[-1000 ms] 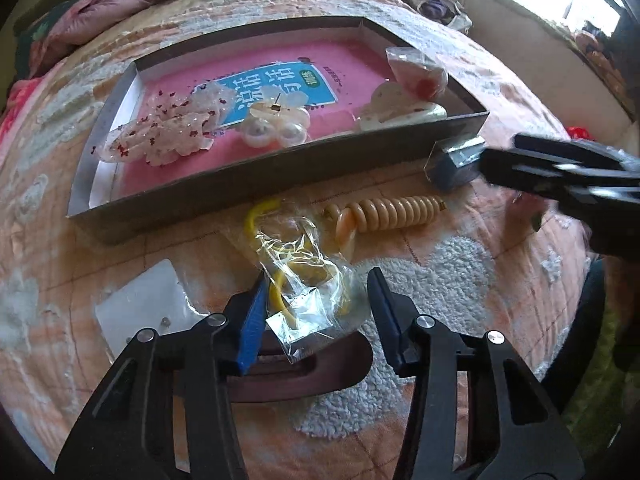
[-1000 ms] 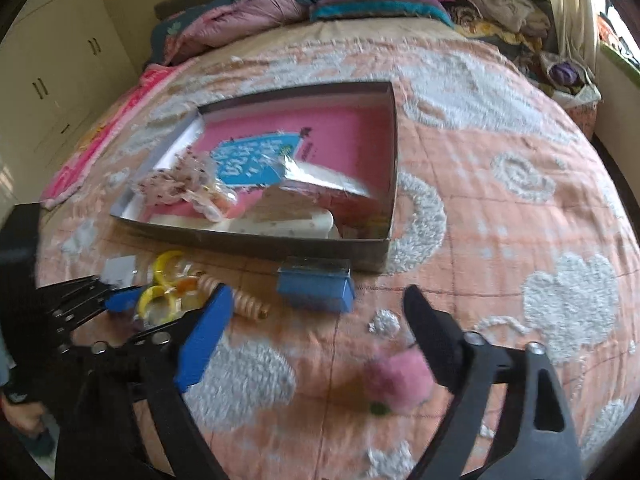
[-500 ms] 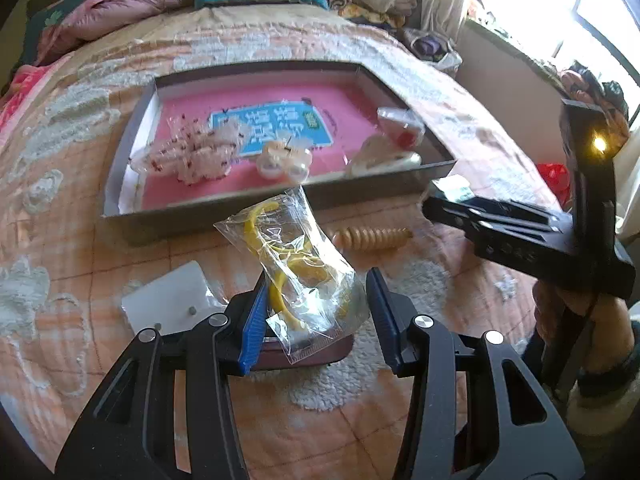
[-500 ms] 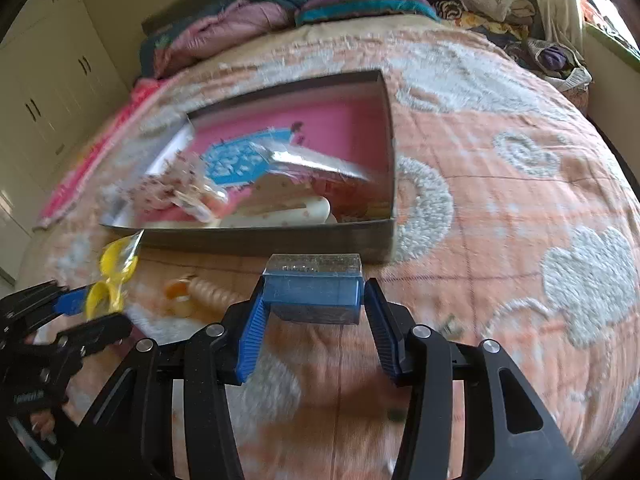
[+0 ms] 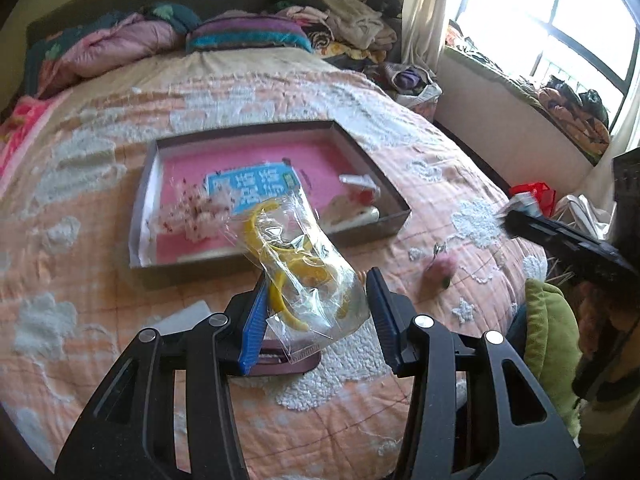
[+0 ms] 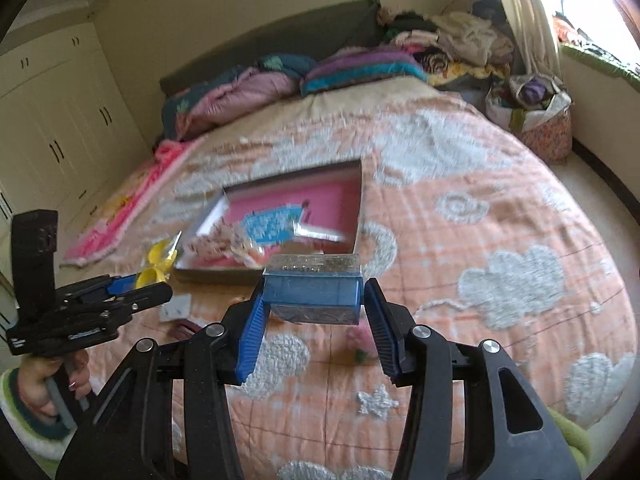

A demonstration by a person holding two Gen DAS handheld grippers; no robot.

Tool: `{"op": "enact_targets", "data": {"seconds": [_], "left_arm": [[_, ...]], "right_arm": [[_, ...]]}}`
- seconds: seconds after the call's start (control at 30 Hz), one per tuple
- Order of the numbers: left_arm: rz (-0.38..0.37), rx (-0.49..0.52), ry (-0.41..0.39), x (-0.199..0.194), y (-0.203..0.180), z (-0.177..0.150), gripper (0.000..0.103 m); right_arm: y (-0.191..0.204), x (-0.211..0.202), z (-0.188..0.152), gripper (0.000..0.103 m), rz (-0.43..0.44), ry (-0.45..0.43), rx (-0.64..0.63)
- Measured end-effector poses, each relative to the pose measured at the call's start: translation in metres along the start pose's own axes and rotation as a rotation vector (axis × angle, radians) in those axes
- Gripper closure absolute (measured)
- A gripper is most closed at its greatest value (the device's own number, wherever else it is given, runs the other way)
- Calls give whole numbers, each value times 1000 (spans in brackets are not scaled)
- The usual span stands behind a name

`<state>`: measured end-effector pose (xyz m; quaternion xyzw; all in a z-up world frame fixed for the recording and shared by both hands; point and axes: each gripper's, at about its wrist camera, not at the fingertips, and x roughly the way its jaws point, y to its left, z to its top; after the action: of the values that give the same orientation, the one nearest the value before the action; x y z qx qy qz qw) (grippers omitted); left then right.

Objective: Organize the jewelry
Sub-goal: 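Carry the hair ties into the pink box with the left tool while the right drops the blue case there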

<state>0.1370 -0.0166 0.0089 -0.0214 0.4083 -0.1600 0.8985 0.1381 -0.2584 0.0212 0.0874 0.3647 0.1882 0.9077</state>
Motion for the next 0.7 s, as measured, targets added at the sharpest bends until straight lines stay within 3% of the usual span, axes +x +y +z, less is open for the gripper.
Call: {"op": "enact_targets", "data": {"seconds": [0.37, 0.7], "left_arm": [[27, 27, -69, -19, 1, 33, 65], [50, 55, -116, -21, 1, 69, 65]], "right_arm": [[7, -44, 29, 57, 11, -133, -16], [25, -33, 62, 57, 29, -148, -67]]}}
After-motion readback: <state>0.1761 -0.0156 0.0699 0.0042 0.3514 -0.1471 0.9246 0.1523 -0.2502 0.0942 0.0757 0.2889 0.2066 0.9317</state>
